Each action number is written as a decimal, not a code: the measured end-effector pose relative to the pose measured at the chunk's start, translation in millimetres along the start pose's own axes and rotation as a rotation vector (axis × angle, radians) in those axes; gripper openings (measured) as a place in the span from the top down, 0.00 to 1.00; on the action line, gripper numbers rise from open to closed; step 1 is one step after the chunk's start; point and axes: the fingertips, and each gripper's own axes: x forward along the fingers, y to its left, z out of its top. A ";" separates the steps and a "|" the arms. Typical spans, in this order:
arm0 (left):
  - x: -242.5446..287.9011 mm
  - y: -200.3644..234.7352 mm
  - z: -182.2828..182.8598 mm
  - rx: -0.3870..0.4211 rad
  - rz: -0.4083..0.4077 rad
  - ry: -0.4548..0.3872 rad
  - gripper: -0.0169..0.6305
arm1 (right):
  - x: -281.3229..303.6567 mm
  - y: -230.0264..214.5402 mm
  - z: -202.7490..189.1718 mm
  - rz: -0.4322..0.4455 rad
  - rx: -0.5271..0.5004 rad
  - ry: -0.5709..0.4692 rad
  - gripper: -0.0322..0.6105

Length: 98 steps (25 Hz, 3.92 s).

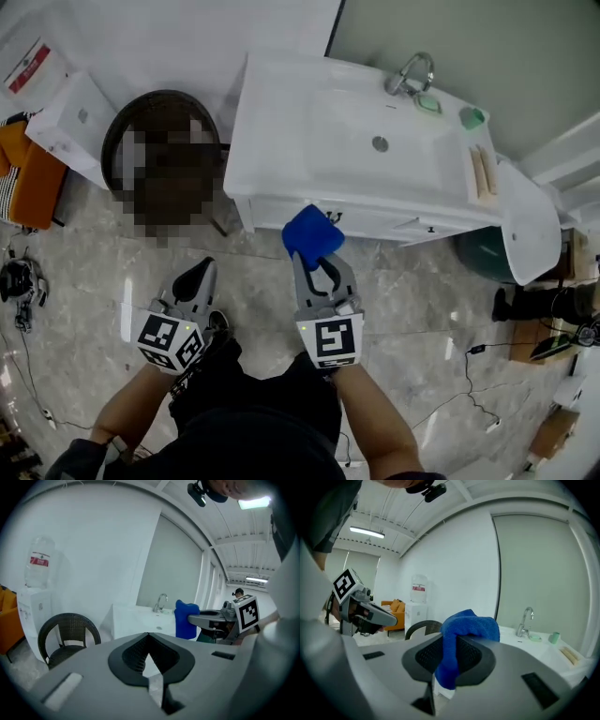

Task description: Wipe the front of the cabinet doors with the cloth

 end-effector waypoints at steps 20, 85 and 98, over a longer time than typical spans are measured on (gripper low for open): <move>134.1 48.7 -232.1 -0.064 0.006 0.087 0.97 | 261.9 69.4 -275.2 0.010 -0.062 -0.031 0.87; 214.6 54.9 -382.2 -0.084 0.063 0.231 0.97 | 238.6 -64.7 -448.6 -0.168 0.207 -0.003 0.87; 242.3 39.7 -389.0 -0.143 0.165 0.180 0.97 | 194.7 -116.8 -482.5 -0.271 0.273 0.035 0.87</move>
